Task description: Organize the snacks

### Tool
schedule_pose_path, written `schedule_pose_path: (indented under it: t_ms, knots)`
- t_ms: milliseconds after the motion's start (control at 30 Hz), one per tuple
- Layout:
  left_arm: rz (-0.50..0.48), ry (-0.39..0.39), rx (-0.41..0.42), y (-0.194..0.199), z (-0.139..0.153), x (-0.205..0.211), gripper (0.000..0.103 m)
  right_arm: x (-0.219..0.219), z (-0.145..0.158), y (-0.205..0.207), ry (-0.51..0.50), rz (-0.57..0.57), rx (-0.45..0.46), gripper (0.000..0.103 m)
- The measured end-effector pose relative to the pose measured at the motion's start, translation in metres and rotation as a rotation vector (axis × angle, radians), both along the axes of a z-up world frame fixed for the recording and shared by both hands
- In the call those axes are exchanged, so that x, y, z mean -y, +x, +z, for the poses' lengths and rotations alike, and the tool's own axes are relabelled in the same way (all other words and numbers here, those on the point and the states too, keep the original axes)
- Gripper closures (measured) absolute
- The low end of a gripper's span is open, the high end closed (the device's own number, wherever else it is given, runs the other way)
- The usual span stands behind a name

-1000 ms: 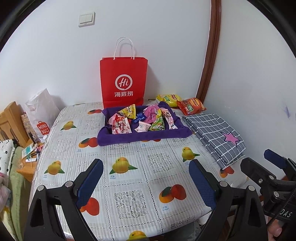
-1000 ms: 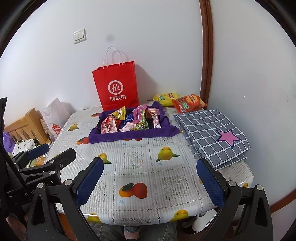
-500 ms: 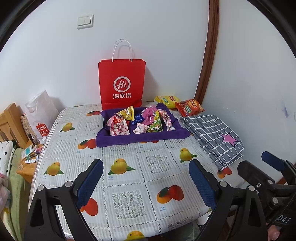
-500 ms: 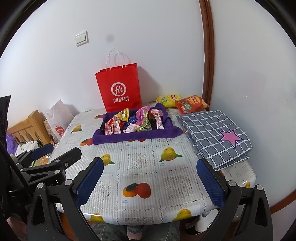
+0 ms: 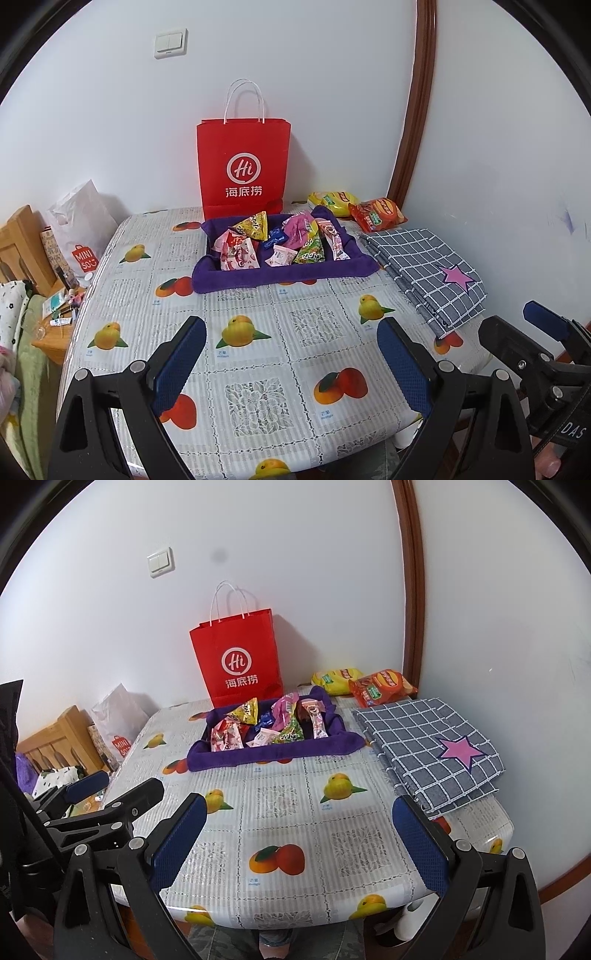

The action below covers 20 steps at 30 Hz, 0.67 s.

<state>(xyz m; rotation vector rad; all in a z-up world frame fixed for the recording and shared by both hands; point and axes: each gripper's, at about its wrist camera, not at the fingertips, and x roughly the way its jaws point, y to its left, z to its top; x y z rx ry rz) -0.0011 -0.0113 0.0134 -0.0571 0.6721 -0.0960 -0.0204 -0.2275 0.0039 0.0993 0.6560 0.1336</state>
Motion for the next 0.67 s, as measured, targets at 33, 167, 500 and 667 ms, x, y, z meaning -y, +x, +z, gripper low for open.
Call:
schedule_pose_path:
  t_ms: [33, 167, 500, 667]
  knots:
    - [0.0, -0.001, 0.001, 0.0001, 0.0004, -0.0009, 0.009, 0.0, 0.0005, -0.0004, 0.0, 0.0, 0.0, 0.003]
    - [0.001, -0.001, 0.008, -0.0006, 0.0018, -0.0034, 0.009, -0.001, 0.001, -0.0003, 0.002, 0.004, 0.001, 0.003]
    - [0.001, -0.004, 0.009, -0.0007, 0.0024, -0.0055, 0.009, -0.0025, 0.002, -0.0015, 0.01, 0.006, 0.005, 0.003]
    - [0.0, 0.002, 0.012, -0.0013, 0.0025, -0.0053, 0.009, -0.0058, 0.0032, -0.0007, -0.001, 0.01, 0.006, 0.003]
